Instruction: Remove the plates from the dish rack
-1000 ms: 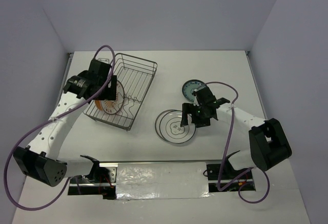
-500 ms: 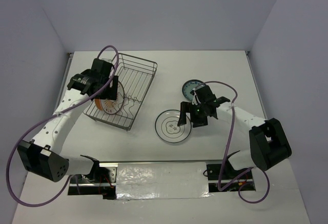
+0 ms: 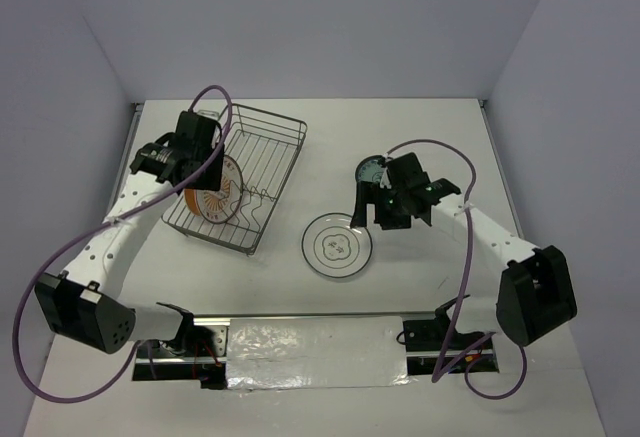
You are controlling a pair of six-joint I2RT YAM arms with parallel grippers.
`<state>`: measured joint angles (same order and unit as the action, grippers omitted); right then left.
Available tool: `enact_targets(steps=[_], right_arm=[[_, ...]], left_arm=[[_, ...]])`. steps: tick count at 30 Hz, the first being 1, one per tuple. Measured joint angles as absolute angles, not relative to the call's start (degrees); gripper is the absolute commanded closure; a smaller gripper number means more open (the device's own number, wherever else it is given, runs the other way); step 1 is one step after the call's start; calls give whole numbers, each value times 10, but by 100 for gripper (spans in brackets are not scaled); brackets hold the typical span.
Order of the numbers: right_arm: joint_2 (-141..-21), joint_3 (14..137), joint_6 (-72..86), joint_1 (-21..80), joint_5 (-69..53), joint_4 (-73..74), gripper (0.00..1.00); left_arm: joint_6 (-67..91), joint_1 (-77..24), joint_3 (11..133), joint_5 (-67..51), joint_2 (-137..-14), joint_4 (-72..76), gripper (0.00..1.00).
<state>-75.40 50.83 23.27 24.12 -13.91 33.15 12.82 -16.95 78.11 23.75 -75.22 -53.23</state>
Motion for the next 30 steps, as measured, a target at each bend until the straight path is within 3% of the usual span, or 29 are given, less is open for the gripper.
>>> enact_targets(steps=[7, 12, 17, 21, 24, 30], right_arm=[[-706, 538, 211, 241, -134, 350, 0], [-677, 528, 197, 241, -128, 367, 0], [-664, 510, 188, 241, -121, 376, 0], [-664, 506, 186, 241, -118, 383, 0], [-666, 506, 186, 241, -118, 383, 0], [-681, 507, 186, 241, -124, 383, 0]], left_arm=[[105, -150, 781, 229, -819, -483, 31], [103, -130, 781, 210, -867, -458, 52], [105, -123, 781, 205, -875, -453, 60], [104, -123, 777, 201, -865, -448, 74], [104, -123, 775, 198, -853, -449, 73], [93, -123, 775, 197, -834, -456, 94]])
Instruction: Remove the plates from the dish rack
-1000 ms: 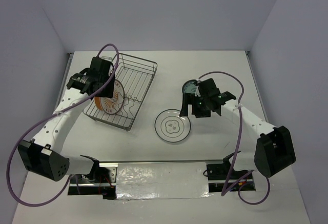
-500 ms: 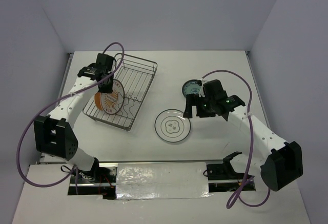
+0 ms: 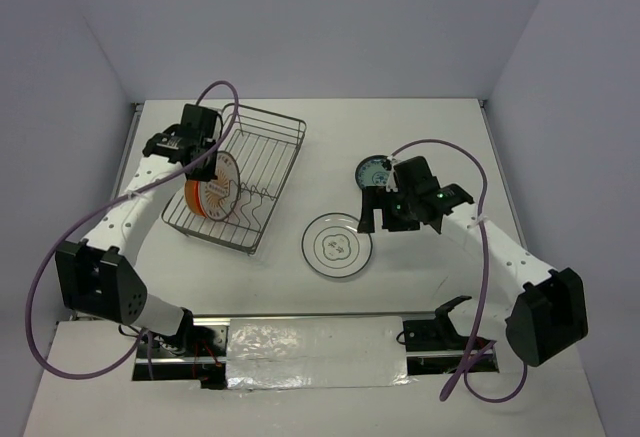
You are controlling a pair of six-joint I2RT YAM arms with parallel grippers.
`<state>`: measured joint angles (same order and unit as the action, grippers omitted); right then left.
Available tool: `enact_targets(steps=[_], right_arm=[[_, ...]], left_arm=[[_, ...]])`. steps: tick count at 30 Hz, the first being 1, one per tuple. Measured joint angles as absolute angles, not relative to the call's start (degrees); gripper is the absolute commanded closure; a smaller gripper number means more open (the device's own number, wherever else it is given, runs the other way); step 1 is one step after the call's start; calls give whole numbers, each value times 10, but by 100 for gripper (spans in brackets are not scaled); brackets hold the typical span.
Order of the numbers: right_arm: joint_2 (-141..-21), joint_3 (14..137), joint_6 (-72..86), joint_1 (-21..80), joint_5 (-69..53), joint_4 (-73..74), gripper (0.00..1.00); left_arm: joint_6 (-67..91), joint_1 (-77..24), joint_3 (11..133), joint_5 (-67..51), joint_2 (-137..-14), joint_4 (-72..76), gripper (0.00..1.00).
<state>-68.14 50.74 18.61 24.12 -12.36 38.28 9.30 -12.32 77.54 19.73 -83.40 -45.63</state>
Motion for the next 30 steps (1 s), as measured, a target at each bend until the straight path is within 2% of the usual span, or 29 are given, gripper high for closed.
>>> enact_targets(steps=[2, 7, 13, 19, 26, 29, 30], right_arm=[[-686, 510, 186, 241, -126, 383, 0], [-693, 530, 193, 241, -132, 384, 0], [-696, 578, 209, 241, -181, 378, 0], [-670, 612, 242, 241, -271, 285, 0], [-683, 696, 265, 241, -303, 196, 2], [-690, 700, 282, 241, -311, 159, 15], [-694, 700, 288, 241, -313, 150, 28]], left_arm=[[91, -124, 783, 198, -833, -465, 100], [91, -124, 833, 203, -832, -499, 100], [110, -121, 962, 175, -821, -541, 100], [175, -121, 1004, -1, -755, -508, 100], [287, -123, 879, -241, -693, -374, 100], [321, -123, 825, -305, -692, -330, 99], [333, -123, 811, -321, -692, -320, 98]])
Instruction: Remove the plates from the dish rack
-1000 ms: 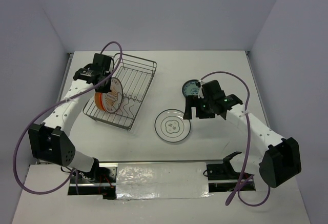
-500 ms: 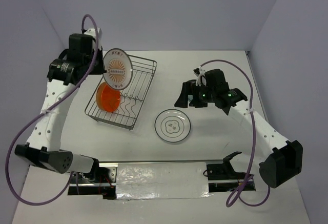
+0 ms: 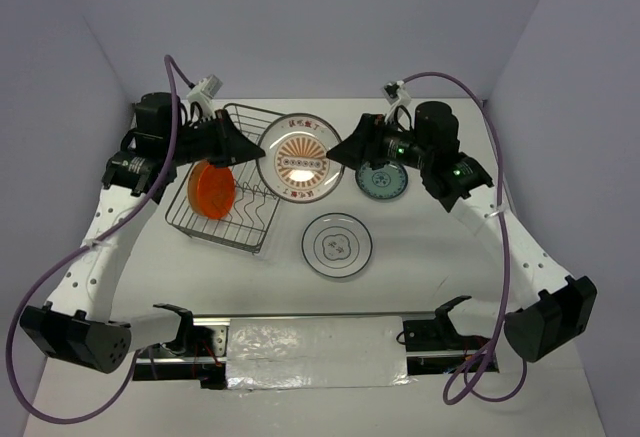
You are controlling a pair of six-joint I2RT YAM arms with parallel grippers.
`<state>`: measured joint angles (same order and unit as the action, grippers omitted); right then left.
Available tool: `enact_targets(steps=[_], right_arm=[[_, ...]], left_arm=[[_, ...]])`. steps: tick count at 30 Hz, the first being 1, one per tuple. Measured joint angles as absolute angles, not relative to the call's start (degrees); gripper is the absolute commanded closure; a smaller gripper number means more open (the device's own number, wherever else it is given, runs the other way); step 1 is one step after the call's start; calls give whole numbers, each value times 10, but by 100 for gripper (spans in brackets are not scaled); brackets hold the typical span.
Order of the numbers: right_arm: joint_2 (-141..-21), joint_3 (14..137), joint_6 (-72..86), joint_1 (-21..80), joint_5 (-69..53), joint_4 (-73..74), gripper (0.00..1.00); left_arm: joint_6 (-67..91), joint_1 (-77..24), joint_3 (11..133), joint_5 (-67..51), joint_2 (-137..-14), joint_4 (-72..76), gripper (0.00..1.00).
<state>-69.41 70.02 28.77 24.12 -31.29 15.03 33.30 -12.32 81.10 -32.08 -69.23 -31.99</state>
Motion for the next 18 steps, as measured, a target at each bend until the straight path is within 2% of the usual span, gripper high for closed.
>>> enact_targets(steps=[2, 5, 6, 8, 9, 10, 14, 18], right_arm=[[-705, 700, 300, 241, -314, 133, 39], [-718, 696, 317, 239, -319, 111, 76], [-719, 693, 323, 238, -321, 102, 92], [-717, 684, 346, 235, -340, 86, 98], [-715, 683, 349, 234, -342, 76, 99], [-712, 680, 347, 235, -337, 74, 100], [-698, 648, 341, 223, -315, 86, 100], [-688, 595, 319, 213, -272, 120, 100]], left_arm=[[350, -123, 783, -356, -692, -295, 96], [372, -123, 752, -394, -690, -254, 89], [377, -123, 746, -401, -688, -247, 87], [375, -121, 739, -399, -686, -248, 58], [378, -119, 739, -397, -686, -248, 36], [371, -119, 741, -394, -686, -250, 1], [342, -125, 811, -296, -700, -346, 0], [298, -125, 882, -123, -727, -443, 0]])
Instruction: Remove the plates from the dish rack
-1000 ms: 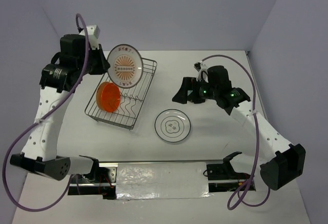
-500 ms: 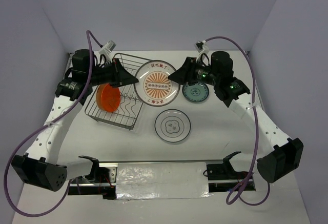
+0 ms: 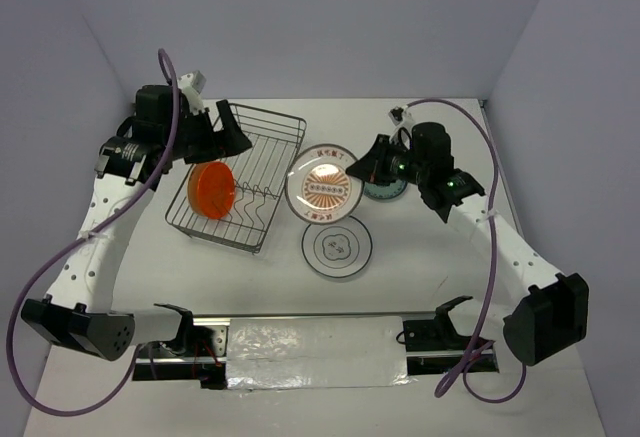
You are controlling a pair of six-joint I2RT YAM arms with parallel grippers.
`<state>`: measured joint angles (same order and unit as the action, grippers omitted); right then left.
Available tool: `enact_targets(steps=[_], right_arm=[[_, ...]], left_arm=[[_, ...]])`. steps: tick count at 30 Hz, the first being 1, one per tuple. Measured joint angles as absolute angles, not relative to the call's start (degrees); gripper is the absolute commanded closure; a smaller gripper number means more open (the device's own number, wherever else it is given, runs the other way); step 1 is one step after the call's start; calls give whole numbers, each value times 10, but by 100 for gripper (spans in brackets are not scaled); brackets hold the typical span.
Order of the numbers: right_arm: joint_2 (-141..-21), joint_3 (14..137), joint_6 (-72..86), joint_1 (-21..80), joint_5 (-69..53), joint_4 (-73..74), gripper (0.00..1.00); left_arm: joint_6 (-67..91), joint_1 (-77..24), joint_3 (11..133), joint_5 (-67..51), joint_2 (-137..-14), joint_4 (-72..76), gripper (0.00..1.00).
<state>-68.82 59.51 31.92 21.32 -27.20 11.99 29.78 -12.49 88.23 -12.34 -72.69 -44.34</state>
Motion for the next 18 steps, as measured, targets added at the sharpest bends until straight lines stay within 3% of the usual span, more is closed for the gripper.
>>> enact_targets(steps=[5, 9, 11, 14, 15, 16, 18], right_arm=[[-683, 494, 295, 211, -246, 137, 99], [-684, 425, 282, 209, -242, 142, 97], [-688, 406, 276, 209, -242, 141, 91], [-702, 390, 269, 209, -244, 135, 69], [-706, 386, 267, 209, -242, 133, 59], [-710, 382, 263, 208, -242, 129, 42], [-718, 377, 257, 207, -237, 130, 29]], left_arm=[[241, -123, 888, 30, -732, -532, 0], [211, -123, 887, 71, -732, -559, 1], [202, -123, 886, 79, -732, -564, 0], [190, -123, 873, 84, -731, -564, 1], [185, -123, 868, 85, -731, -565, 0], [182, -123, 861, 87, -731, -566, 0], [178, -123, 851, 89, -731, -568, 1]])
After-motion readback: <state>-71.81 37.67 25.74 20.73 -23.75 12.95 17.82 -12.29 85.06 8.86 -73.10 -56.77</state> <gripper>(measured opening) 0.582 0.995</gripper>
